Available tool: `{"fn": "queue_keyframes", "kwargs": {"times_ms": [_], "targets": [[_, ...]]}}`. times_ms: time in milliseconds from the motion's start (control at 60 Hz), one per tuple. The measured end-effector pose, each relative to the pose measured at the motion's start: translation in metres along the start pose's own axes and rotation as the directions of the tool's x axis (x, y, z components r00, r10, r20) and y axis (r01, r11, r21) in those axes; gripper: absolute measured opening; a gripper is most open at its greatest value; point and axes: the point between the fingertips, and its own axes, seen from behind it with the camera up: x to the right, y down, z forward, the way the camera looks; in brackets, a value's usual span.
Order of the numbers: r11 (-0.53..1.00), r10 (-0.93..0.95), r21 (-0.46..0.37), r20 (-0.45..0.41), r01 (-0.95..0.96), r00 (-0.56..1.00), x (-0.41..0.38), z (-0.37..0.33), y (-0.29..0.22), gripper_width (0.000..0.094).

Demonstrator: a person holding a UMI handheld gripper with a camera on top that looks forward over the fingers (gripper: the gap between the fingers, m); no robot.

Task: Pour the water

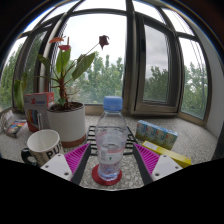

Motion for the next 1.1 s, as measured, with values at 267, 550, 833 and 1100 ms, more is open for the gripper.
{"fn": "queue_keyframes", "kwargs": {"times_ms": [267, 550, 833, 1100], "targets": [[0.999, 0.016, -0.041, -0.039, -0.017, 0.999, -0.014, -0.121, -0.01, 0.0856], [0.999, 0.003, -0.05, -0.085, -0.008, 0.996, -0.036, -0.285, 0.013, 0.0851], [0.997, -0.021, -0.074, -0.118, 0.012, 0.993, -0.056, -0.403, 0.048, 0.0853], [0.998, -0.02, -0.059, -0.119, 0.013, 0.993, -0.067, -0.44, 0.052, 0.0853]]}}
